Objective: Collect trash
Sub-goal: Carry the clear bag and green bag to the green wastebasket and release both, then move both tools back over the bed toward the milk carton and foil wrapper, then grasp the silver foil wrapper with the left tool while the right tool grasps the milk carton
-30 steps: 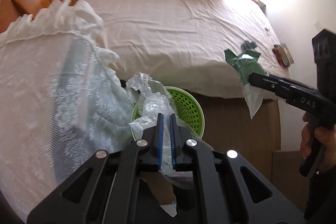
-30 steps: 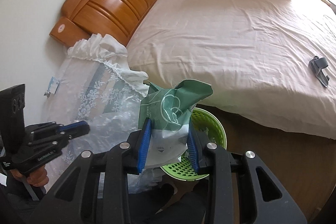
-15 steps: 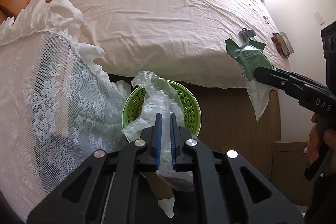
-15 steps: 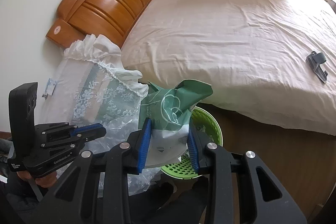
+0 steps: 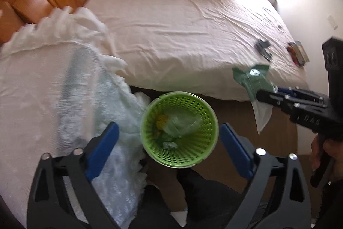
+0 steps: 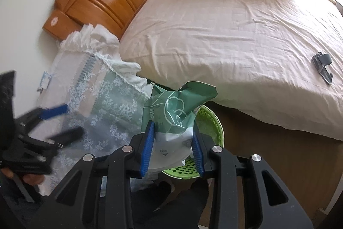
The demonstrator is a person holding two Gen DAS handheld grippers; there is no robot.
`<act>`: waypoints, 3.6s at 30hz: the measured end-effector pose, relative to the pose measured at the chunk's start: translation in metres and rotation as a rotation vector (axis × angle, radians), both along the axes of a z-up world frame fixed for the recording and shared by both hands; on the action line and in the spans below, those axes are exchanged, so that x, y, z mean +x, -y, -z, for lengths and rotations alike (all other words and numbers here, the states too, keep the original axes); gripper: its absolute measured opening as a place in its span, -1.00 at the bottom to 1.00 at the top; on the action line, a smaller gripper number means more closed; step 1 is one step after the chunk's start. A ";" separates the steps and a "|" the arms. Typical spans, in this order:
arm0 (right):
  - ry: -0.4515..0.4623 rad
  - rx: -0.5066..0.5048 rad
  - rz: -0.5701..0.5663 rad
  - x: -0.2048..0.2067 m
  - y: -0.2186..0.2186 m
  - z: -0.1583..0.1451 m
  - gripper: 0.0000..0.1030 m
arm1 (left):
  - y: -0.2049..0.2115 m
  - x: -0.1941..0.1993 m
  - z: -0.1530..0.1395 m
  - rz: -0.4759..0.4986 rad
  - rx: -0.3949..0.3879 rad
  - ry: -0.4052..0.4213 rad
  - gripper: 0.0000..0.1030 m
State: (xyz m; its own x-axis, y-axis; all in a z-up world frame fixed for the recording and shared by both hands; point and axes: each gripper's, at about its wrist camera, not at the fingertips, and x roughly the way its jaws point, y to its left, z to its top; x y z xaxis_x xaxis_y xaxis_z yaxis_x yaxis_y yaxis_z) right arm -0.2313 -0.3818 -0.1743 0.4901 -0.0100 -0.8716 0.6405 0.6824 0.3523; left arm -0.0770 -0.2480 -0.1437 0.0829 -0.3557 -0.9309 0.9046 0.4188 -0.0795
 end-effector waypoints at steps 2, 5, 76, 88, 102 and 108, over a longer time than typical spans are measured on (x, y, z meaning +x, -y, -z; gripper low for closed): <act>-0.024 -0.003 -0.017 0.005 -0.006 0.008 -0.33 | -0.009 0.006 -0.008 -0.024 -0.008 0.036 0.85; -0.053 -0.006 -0.044 0.014 -0.016 0.020 -0.33 | -0.029 0.020 -0.025 -0.079 -0.035 0.087 0.85; -0.013 -0.245 -0.849 0.577 -0.308 -0.029 0.36 | -0.394 0.360 -0.056 -1.152 -0.113 0.237 0.85; 0.116 -0.155 -0.695 0.500 -0.265 -0.075 0.32 | -0.358 0.493 0.008 -1.335 -0.055 0.189 0.76; 0.089 -0.149 -0.675 0.472 -0.263 -0.066 0.32 | -0.340 0.531 0.049 -1.362 0.013 0.142 0.28; 0.076 -0.163 -0.688 0.466 -0.265 -0.058 0.32 | -0.330 0.530 0.042 -1.326 0.033 0.178 -0.25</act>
